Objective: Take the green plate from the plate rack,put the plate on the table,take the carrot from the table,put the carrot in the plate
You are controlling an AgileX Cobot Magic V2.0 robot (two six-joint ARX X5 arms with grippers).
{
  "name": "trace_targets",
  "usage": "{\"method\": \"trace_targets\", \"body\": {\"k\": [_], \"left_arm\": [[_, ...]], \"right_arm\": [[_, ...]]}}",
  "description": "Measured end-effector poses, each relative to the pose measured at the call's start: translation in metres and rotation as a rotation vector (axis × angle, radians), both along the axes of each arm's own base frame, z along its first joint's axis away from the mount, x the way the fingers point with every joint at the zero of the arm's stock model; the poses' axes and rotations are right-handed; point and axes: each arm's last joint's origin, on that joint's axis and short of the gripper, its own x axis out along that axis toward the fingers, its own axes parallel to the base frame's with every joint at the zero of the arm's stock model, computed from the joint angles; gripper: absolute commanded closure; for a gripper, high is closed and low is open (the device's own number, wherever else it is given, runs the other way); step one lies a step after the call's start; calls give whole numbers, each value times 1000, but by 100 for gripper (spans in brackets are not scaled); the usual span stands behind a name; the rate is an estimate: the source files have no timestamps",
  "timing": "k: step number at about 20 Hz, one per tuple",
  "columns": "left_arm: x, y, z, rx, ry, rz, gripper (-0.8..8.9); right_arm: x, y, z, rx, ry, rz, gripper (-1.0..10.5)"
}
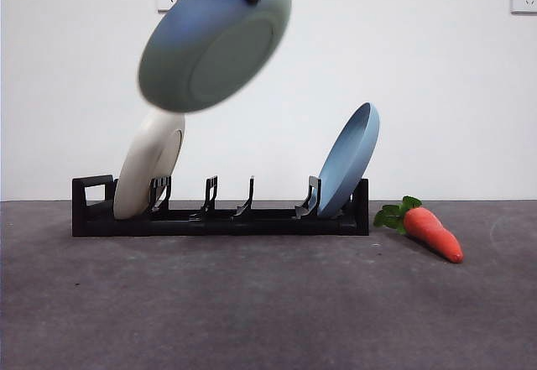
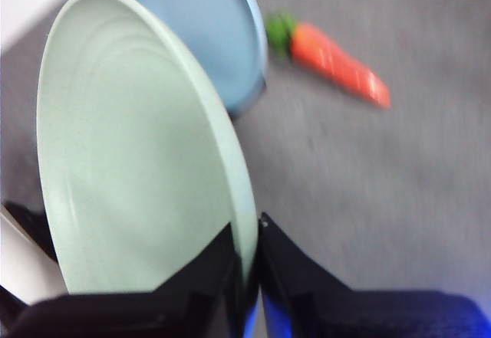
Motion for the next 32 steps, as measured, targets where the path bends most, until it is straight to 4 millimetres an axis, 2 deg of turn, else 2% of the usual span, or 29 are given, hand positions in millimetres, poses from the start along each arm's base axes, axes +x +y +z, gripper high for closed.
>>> {"method": "trace_targets", "body": {"k": [3, 6, 13, 16, 21, 24, 25, 27, 28, 32], "left_arm": [[-22, -25, -31, 159, -28, -68, 819], [-42, -42, -64, 217, -44, -153, 820], [-46, -49, -157, 396, -45, -238, 820], [-43, -53, -185, 468, -28, -266, 820], [-37, -65, -212, 518, -43, -260, 821], [-37, -68, -214, 475, -2, -257, 806], [-36, -68, -213, 449, 14, -250, 768], [-37, -68, -215, 406, 83, -246, 617], [-39, -67, -217, 403, 110, -243, 582], [-39, -66, -213, 366, 136, -211, 583]], "right_arm": [[0, 0, 0, 0, 0, 0, 290], [0, 0, 0, 0, 0, 0, 290], [1, 0, 0, 5, -4, -5, 290], [2, 0, 0, 5, -2, -6, 290], [5, 0, 0, 6, -13, -6, 290], [10, 1, -1, 4, -4, -6, 290], [13, 1, -1, 5, -7, -6, 290], [19, 2, -2, 8, -11, -9, 290], [23, 2, -2, 10, -10, -12, 290], [44, 4, -6, 13, -21, -19, 290]]}}
